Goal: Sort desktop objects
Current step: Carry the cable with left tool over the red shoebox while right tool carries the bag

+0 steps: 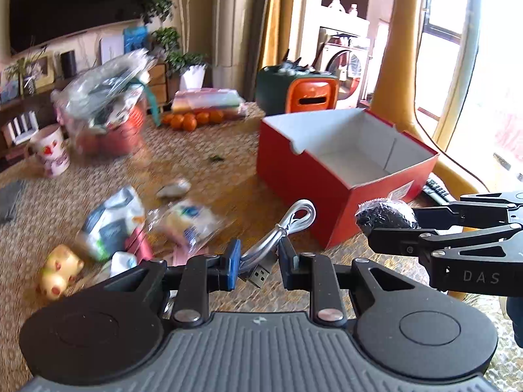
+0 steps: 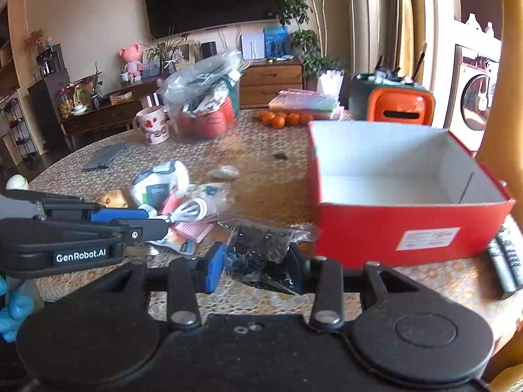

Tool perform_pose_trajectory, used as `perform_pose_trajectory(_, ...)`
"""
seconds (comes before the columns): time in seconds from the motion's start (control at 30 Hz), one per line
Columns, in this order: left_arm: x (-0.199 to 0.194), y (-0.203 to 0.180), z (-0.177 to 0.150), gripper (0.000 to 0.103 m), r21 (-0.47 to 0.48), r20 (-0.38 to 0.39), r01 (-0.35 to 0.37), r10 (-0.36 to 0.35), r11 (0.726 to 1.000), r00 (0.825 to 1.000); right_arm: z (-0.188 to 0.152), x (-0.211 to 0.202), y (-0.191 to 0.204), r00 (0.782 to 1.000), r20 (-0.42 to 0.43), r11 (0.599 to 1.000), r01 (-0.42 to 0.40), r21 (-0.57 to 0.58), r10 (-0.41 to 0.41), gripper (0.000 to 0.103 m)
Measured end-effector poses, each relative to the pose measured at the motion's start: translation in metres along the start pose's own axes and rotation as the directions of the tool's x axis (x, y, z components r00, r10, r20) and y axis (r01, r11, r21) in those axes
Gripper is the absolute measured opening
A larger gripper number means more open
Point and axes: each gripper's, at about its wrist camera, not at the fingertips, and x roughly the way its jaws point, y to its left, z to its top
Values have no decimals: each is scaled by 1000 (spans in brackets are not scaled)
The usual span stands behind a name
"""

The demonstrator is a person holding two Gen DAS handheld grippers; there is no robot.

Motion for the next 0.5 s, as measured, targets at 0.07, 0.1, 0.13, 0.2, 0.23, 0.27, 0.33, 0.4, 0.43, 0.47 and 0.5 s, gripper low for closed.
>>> perform_pose_trajectory(0.07,2,-12,10,23,18,11,14,-15,1000,1000,5,-7,-13,1000,7,1000,1,11,-1,40)
perform_pose_trajectory(0.1,3,-18,15,23,29,16,21,-21,999,1000,7,-11,-19,1000,13,1000,6,19,-6,40)
perform_pose_trajectory(0.13,5,-23,19,23,39,21,25,-25,999,999,9,-13,-26,1000,18,1000,12,25,-12,40)
perform_pose_trajectory(0.2,8,-32,28,23,57,31,31,-33,998,999,14,-19,-41,999,25,999,23,43,-24,40)
perform_pose_trajectory(0.23,10,-37,34,23,65,35,35,-38,997,999,16,-22,-50,999,29,998,31,54,-32,40)
perform_pose_trajectory(0.27,12,-42,38,23,72,37,39,-41,997,998,18,-23,-58,999,32,997,39,63,-41,40)
perform_pose_trajectory(0.33,18,-51,47,23,90,39,44,-48,995,998,23,-25,-74,998,36,996,55,73,-58,40)
perform_pose_trajectory(0.4,25,-60,56,23,112,40,44,-48,993,998,27,-26,-89,996,40,994,72,83,-75,40)
perform_pose_trajectory(0.43,30,-64,61,23,125,41,42,-47,991,998,29,-25,-97,996,41,993,79,87,-82,40)
perform_pose_trajectory(0.47,35,-68,66,23,135,41,39,-45,990,998,31,-24,-103,995,42,992,83,91,-87,40)
perform_pose_trajectory(0.5,40,-72,70,23,143,39,37,-43,989,998,34,-22,-110,995,41,993,82,88,-86,40)
